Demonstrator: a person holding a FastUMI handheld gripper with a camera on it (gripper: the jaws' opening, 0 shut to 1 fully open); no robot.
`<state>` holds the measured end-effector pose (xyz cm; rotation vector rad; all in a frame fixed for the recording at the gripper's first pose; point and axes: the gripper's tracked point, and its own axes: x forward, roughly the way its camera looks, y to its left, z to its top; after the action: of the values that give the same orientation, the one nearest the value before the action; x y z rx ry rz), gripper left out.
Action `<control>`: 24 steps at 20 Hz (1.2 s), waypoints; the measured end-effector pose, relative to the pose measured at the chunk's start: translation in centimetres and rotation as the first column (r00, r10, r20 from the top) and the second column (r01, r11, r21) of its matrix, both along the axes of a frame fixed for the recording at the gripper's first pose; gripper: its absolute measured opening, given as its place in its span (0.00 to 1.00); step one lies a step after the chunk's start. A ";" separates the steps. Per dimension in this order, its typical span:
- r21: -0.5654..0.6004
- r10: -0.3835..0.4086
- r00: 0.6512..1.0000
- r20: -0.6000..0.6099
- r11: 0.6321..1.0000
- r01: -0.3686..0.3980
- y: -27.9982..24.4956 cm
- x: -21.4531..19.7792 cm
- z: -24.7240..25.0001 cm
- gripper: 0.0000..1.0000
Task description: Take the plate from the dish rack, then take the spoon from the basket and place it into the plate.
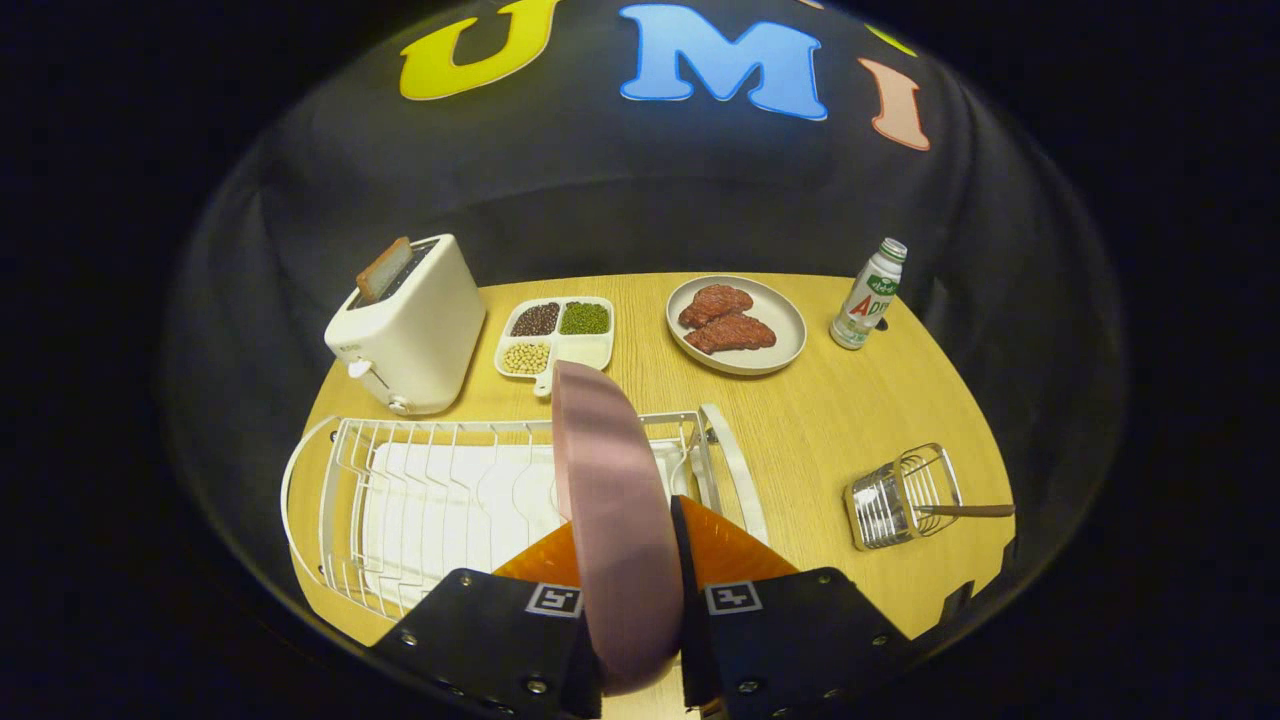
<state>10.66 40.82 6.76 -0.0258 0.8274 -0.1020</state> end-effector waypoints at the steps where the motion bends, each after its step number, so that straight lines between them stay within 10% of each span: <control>1: -0.034 0.003 1.000 0.002 0.999 -0.003 0.2 0.1 0.2 0.29; 11: -0.222 0.076 0.995 0.071 0.973 -0.059 2.6 -0.3 4.4 0.29; 24: -0.066 0.078 0.992 0.099 0.995 -0.071 5.7 -12.3 6.8 0.29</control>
<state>-1.66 46.56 13.52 -0.1089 0.7203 -0.0581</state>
